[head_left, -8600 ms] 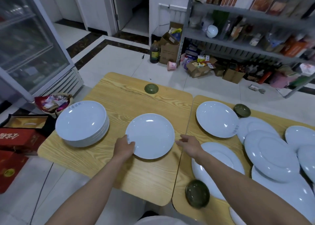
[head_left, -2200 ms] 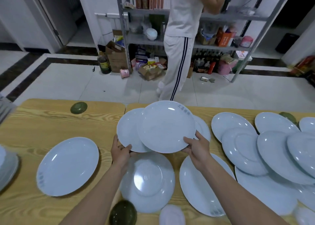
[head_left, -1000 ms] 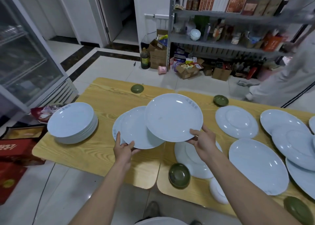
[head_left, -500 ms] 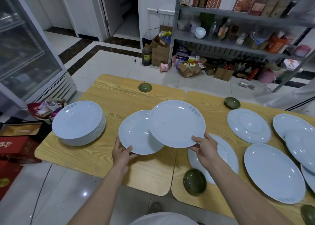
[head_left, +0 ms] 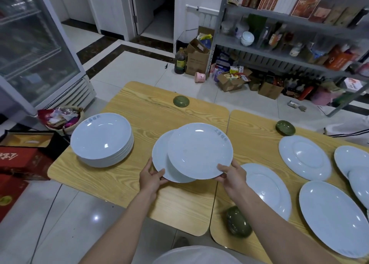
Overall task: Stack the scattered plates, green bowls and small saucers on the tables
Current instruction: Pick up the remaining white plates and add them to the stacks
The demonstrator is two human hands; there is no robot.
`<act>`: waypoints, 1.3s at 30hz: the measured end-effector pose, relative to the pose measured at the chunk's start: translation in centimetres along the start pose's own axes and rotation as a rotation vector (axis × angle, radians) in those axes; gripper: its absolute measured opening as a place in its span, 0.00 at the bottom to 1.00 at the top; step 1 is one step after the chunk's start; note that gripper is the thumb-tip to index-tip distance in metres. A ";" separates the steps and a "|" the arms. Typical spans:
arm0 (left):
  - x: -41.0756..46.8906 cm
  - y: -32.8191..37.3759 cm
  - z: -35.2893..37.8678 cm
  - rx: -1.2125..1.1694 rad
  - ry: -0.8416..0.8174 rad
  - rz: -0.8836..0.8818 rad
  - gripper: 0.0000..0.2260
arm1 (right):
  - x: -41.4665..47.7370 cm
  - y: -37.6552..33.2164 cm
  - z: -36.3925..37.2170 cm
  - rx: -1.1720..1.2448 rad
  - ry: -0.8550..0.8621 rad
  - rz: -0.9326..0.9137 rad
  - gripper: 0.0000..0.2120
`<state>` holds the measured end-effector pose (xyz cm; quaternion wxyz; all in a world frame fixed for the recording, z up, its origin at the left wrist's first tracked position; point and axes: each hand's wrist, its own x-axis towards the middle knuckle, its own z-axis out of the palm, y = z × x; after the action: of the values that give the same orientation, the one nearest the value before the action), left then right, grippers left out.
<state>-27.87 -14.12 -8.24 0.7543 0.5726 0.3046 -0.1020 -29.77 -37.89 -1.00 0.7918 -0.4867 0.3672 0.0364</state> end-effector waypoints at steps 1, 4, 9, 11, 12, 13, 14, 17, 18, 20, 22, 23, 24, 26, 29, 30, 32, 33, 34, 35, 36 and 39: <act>0.0 0.0 0.0 0.007 -0.017 0.005 0.35 | 0.1 0.3 0.3 -0.010 0.002 0.010 0.28; 0.3 0.0 0.0 0.064 -0.053 0.022 0.34 | 0.4 1.1 1.3 -0.040 0.003 0.020 0.25; 0.5 0.0 -0.1 0.079 -0.098 0.017 0.33 | 1.1 2.2 2.2 -0.065 0.000 0.047 0.26; 0.6 0.0 -0.2 0.066 -0.117 0.008 0.32 | 1.4 2.5 2.5 -0.087 -0.003 0.053 0.26; 0.6 -0.1 -0.2 0.063 -0.124 0.003 0.32 | 1.5 2.6 2.6 -0.098 -0.001 0.053 0.25; 0.6 -0.1 -0.2 0.064 -0.130 0.000 0.31 | 1.7 2.7 2.7 -0.110 0.004 0.054 0.25; 0.7 -0.1 -0.2 0.068 -0.133 -0.002 0.31 | 1.8 2.9 2.8 -0.121 0.011 0.057 0.25; 0.8 -0.1 -0.3 0.079 -0.126 -0.011 0.30 | 2.3 3.3 2.9 -0.164 0.034 0.056 0.24; 0.9 -0.1 -0.4 0.083 -0.123 -0.014 0.30 | 2.4 3.4 2.9 -0.186 0.043 0.048 0.23; 1.0 -0.2 -0.5 0.087 -0.121 -0.018 0.29 | 2.7 3.4 2.8 -0.255 0.066 0.014 0.21; 1.0 -0.3 -0.5 0.078 -0.108 -0.022 0.29 | 3.2 3.5 2.7 -0.367 0.092 -0.025 0.20; 1.0 -0.4 -0.5 0.070 -0.100 -0.023 0.28 | 3.4 3.5 2.6 -0.414 0.101 -0.034 0.21; 1.0 -0.5 -0.5 0.060 -0.092 -0.025 0.28 | 3.7 3.7 2.6 -0.449 0.113 -0.036 0.21; 1.0 -0.8 -0.4 0.030 -0.078 -0.030 0.27 | 4.0 3.9 2.6 -0.505 0.134 -0.032 0.21; 0.9 -0.9 -0.4 -0.011 -0.062 -0.040 0.25 | 4.5 4.6 2.6 -0.557 0.133 -0.017 0.19; 0.8 -0.9 -0.3 -0.020 -0.059 -0.043 0.25 | 4.7 4.9 2.6 -0.557 0.130 -0.007 0.17; 0.7 -0.8 -0.3 -0.037 -0.051 -0.051 0.26 | 4.8 5.2 2.7 -0.549 0.131 0.002 0.13; 0.8 -0.8 -0.2 -0.043 -0.045 -0.055 0.26 | 4.9 5.2 2.8 -0.545 0.134 0.002 0.13; 0.8 -0.8 -0.2 -0.048 -0.039 -0.059 0.26 | 5.0 5.2 2.8 -0.540 0.139 -0.002 0.13; 0.7 -0.8 -0.1 -0.051 -0.033 -0.062 0.26 | 5.0 5.2 2.8 -0.539 0.142 -0.007 0.13; 0.7 -0.8 -0.1 -0.052 -0.027 -0.066 0.26 | 5.0 5.2 2.9 -0.542 0.145 -0.012 0.15; 0.5 -0.6 0.0 -0.049 -0.017 -0.073 0.25 | 4.9 5.3 3.0 -0.549 0.164 -0.017 0.23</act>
<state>-27.77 -14.24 -9.04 0.7663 0.5416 0.3214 -0.1269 -26.75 -34.17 -7.20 0.5984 -0.6872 0.4023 0.0883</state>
